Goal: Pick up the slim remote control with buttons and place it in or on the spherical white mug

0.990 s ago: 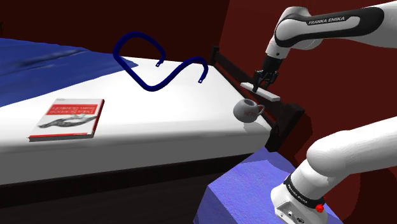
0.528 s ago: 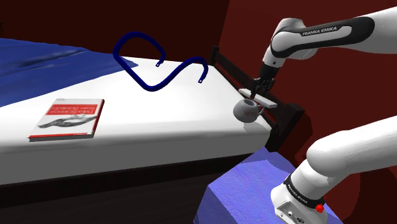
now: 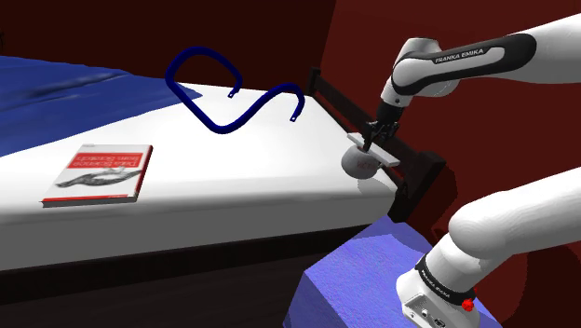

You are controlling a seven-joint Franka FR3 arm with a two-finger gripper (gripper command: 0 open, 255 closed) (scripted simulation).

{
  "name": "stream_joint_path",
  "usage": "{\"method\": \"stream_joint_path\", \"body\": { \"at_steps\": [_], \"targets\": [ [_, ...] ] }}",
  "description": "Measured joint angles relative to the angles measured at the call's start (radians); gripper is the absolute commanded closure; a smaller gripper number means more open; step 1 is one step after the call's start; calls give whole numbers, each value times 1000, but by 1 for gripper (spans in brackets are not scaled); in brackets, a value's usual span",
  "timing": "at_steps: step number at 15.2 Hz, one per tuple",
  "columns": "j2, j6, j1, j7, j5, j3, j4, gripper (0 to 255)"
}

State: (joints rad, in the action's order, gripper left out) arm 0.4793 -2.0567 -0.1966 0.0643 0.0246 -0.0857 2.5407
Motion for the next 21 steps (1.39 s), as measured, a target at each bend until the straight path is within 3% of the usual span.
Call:
{"method": "stream_joint_path", "body": {
  "at_steps": [3,4,10,15,21],
  "targets": [
    [0,-1,0,0,0,0,1,255],
    [0,-1,0,0,0,0,1,0],
    [-2,-1,0,0,0,0,4,0],
    [30,117,0,-1,0,3,-85,0],
    [33,135,0,-1,0,3,-99,0]
  ]
}}
